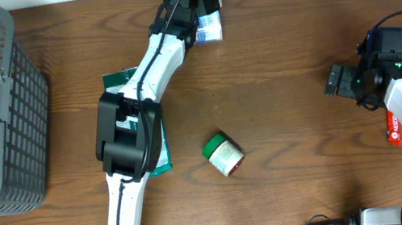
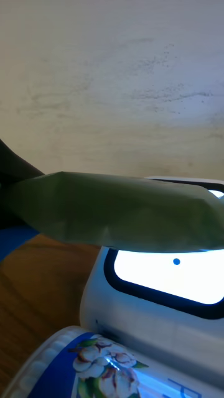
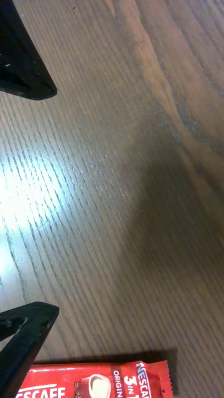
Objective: Scan the item barcode
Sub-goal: 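Hold the wipe pack against the scanner window with the left gripper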
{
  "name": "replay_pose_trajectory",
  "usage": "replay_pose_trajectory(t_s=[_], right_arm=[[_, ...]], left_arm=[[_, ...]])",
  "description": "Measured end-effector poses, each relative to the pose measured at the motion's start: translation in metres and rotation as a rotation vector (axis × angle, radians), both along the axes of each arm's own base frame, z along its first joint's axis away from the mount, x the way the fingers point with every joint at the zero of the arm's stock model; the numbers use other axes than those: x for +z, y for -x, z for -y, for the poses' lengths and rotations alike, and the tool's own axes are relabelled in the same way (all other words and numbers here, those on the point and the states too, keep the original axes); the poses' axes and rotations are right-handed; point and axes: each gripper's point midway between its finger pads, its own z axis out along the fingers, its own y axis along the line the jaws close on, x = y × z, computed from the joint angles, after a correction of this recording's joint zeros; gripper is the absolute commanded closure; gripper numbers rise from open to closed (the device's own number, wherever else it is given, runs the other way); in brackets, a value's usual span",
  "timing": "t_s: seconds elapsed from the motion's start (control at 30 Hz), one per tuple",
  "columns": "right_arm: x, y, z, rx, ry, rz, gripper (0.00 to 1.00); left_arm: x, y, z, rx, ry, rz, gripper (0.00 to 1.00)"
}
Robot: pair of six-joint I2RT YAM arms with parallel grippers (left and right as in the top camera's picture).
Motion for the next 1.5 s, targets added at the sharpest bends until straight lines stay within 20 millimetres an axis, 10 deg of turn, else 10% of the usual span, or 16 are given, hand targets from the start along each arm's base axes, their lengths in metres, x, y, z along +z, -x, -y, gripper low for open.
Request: replay_pose_trajectory(t_s=[1.5], right_arm=[[0.0000, 0.0000, 0.0000, 0.000, 0.000, 0.000, 0.01]], left_arm=[[-0.0008, 0.0006, 0.0037, -0.018, 0.011, -0.006, 0.93]])
